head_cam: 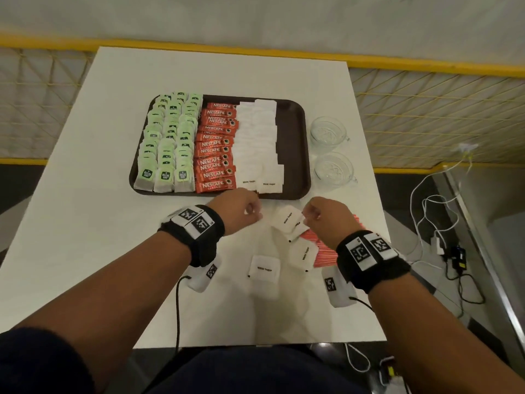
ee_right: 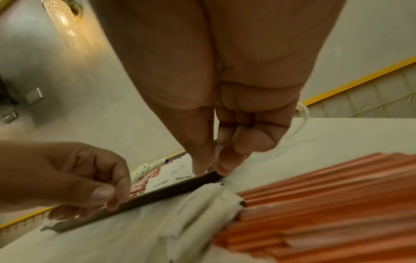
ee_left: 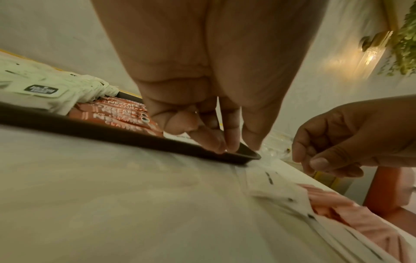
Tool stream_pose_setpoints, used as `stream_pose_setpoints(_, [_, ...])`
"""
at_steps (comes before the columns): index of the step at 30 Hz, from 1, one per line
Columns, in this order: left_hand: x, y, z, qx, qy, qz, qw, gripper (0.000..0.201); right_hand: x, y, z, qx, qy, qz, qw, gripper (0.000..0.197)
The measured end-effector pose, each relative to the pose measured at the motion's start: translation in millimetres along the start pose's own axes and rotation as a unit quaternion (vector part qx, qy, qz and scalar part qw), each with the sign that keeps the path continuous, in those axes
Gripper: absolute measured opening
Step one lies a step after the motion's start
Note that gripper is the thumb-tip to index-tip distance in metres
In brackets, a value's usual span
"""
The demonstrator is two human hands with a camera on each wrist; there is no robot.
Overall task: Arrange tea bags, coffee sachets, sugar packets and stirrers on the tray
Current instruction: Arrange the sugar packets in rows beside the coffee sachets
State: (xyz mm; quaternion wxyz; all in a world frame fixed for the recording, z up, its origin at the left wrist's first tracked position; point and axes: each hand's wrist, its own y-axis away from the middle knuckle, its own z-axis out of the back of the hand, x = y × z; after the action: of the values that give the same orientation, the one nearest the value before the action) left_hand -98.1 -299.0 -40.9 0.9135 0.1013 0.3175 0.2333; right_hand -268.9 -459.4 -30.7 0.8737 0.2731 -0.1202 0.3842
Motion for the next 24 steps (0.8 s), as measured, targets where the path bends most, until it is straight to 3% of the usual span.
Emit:
stream_pose_setpoints(6, [-9.4, 34.5, -41.6, 0.070, -0.006, 0.061, 0.996, 0.044, -24.5, 31.5, -10.2, 0.063, 0.057, -0.008, 0.996, 0.007])
stream_pose_setpoints(10, [-20.0, 47.3, -64.9, 0.060, -0.042, 0.068, 0.995, 0.063, -28.3, 45.7, -23.2, 0.068, 0.089, 0.013, 0.994, 0.039])
stream_pose_setpoints(13, [-26.5, 50.5, -74.8, 0.049, -0.055, 0.087, 0.993, 0.060, -21.1, 55.3, -29.0, 0.061, 0.129, 0.041, 0.989, 0.054])
stream_pose_setpoints(24, [-43.4, 58.7, -84.1, 0.045, -0.080, 0.133, 0.987, 0.038, -14.8, 68.8, -48.3, 0.050, 0.154, 0.084, 0.983, 0.060])
